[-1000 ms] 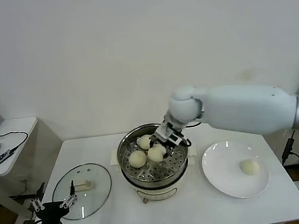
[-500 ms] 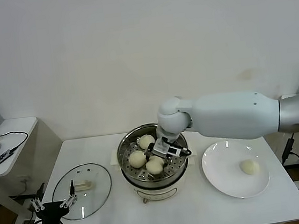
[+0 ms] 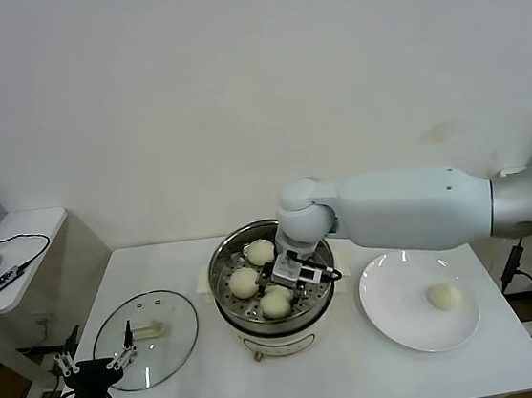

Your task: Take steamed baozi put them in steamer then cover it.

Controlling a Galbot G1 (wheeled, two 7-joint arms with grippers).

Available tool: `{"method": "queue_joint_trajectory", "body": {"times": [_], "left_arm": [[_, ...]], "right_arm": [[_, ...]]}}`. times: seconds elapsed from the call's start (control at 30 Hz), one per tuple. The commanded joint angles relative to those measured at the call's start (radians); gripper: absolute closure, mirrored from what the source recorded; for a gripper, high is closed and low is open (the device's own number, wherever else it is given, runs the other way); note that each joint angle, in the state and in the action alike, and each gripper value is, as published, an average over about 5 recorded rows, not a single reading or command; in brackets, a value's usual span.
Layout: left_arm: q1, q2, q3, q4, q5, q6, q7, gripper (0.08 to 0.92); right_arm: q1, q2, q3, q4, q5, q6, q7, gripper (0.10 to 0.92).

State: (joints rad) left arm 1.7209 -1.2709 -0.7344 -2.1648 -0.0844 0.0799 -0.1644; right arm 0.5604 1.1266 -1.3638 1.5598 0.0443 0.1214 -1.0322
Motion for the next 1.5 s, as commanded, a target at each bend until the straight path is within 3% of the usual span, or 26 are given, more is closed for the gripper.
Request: {"method": "queue_joint_trajectory", "body": {"times": [0.03,0.3,0.63,1.03,1.3,1.5], "left_arm": [[-0.001,0.000,0.001,0.000,0.000,0.001,0.001,0.177],[-0.003,0.007,-0.001,0.002,0.000,0.001,0.003,0.177],[-0.005,0.021,-0.005,0.000,0.000,0.001,0.006,0.177],[-0.029,0.058,0.022,0.019,0.004,0.005,0.014,0.177],[-0.044,0.083,0.039,0.035,0.002,0.001,0.026,0.177],[-0.054,0.091,0.048,0.051,0.007,0.002,0.030,0.177]], "right_arm": [[0.009,-0.002,-0.003,0.004,0.009,0.011,-0.003,0.372],[0.043,-0.035,0.011,0.023,0.042,-0.005,0.002,0.210],[0.086,-0.161,0.090,0.005,0.056,-0.096,0.002,0.203],[0.067,-0.491,0.126,0.021,0.136,-0.365,-0.038,0.203],[-0.169,-0.691,0.290,-0.010,0.009,-0.393,-0.068,0.203],[-0.432,-0.757,0.498,-0.034,-0.096,-0.383,-0.091,0.203]]}}
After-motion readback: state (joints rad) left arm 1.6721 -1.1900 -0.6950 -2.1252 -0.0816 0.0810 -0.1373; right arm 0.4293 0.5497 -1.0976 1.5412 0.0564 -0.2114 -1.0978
